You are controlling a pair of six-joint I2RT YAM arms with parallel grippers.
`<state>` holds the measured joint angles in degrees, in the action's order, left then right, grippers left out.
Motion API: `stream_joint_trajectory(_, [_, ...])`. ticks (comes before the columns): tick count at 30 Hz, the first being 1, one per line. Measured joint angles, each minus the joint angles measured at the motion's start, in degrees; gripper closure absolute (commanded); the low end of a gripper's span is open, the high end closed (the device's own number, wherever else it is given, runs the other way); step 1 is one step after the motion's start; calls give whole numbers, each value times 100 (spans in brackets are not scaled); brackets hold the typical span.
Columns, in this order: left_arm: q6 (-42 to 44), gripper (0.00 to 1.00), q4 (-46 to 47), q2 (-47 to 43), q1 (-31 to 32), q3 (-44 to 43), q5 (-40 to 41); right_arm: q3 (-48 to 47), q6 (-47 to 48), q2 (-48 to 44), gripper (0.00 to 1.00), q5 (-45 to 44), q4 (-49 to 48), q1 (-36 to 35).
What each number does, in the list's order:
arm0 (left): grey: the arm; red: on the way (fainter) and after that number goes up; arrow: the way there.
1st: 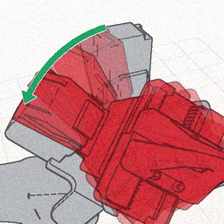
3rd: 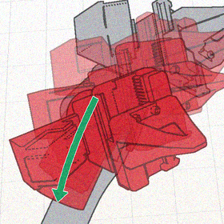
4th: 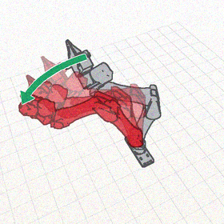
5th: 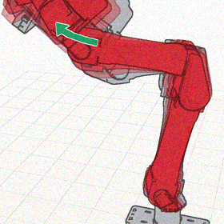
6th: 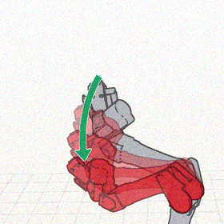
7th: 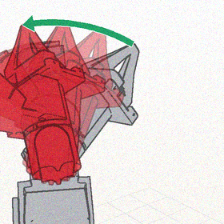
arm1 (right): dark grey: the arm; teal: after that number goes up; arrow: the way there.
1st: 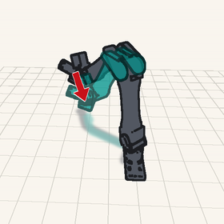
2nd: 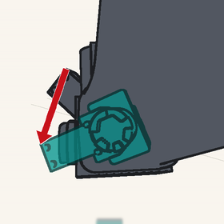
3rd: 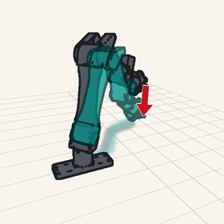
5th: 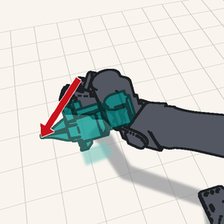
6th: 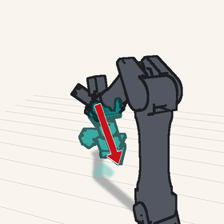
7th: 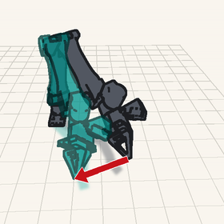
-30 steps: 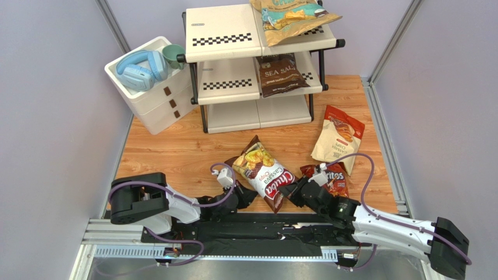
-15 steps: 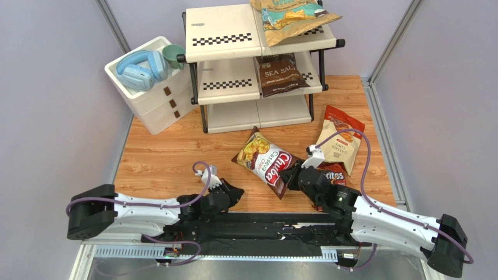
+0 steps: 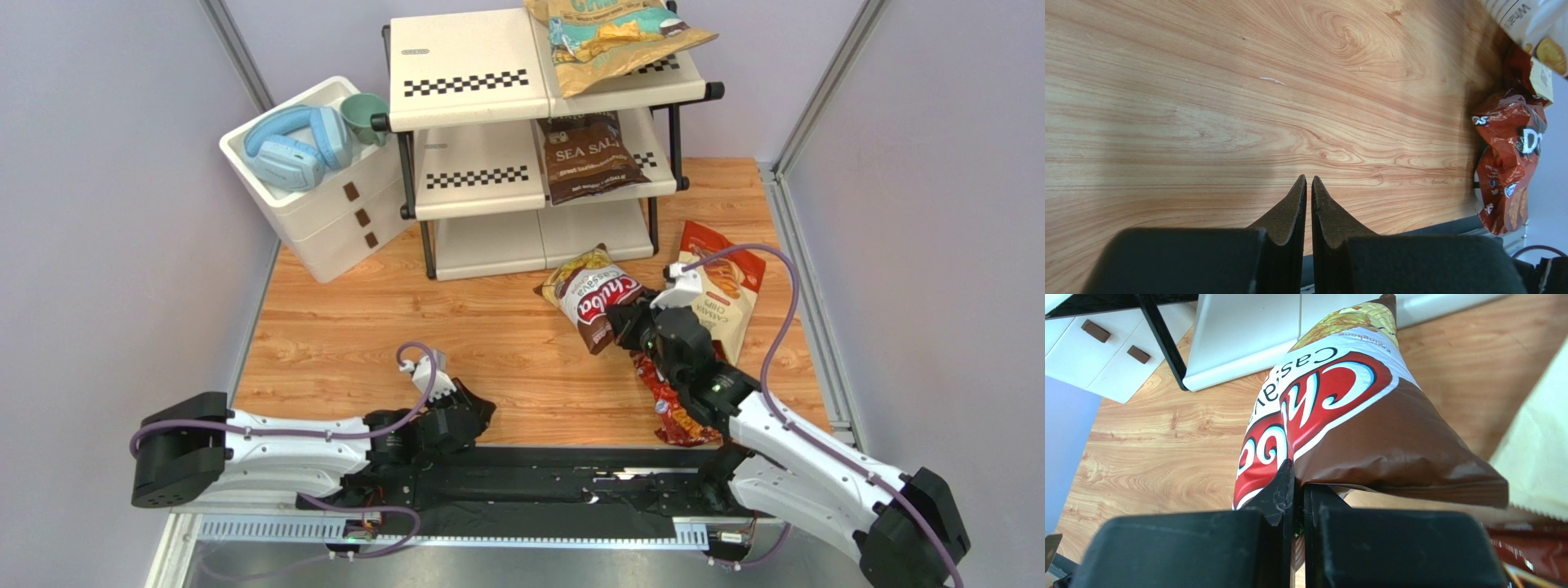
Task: Place and organize the chips bags onto the shelf
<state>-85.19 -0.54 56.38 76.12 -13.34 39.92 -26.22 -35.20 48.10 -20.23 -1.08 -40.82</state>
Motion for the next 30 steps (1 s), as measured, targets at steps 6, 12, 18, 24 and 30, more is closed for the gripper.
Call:
stream_joint_trajectory(6, [-20,90,-109,-2,0,0,11,-417,452,544,100,649,-398,389])
stream_joint_trajectory(12, [-37,90,-195,-22,0,2,35,-892,664,940,100,907,-756,643])
stream_joint_trajectory(18, [-68,90,-354,-199,0,13,87,-1250,680,1353,100,986,-1235,988])
stream_joint_trajectory(24, [-105,90,-538,-354,0,61,138,-1283,564,2063,100,863,-1882,1252])
stream_joint_trajectory(30, [-114,90,-789,-549,0,61,184,-898,35,2986,100,361,-2935,1290])
